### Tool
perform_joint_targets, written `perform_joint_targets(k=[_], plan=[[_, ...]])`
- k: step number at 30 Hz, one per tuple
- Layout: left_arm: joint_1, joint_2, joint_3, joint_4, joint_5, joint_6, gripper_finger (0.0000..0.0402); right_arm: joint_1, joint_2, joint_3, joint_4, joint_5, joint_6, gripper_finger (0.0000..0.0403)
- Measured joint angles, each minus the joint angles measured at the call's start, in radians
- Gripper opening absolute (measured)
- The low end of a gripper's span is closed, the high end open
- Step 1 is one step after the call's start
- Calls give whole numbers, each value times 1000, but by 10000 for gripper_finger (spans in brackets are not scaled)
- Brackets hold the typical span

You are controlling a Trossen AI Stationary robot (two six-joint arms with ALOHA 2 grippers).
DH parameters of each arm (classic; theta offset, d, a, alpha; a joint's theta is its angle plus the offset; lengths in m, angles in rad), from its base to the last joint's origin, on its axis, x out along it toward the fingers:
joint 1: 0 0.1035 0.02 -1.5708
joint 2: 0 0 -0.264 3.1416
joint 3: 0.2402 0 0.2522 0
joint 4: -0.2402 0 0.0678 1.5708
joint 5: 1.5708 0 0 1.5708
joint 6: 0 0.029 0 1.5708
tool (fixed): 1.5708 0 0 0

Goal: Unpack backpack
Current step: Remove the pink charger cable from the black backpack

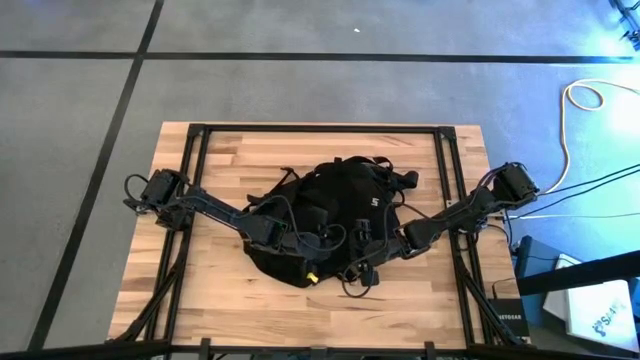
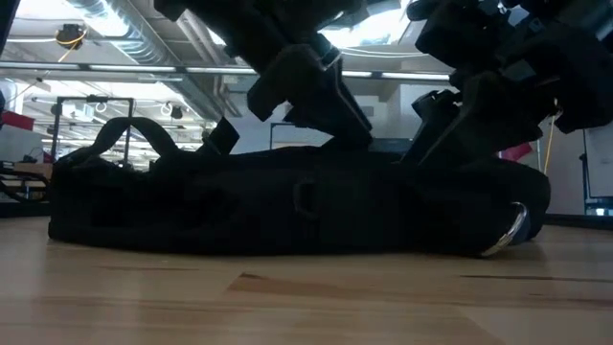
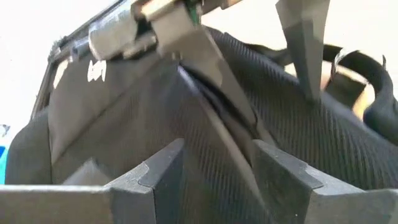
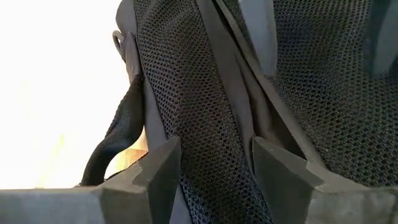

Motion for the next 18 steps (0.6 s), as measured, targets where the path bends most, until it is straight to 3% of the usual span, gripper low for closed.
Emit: perform_joint_targets(k=[11,18], plan=[[-2,71,0,48,-98,-40,170,0,0,0,0,5,1,179],[-2,73,0,88,-109,-49,170,0,0,0,0,10,1,179]])
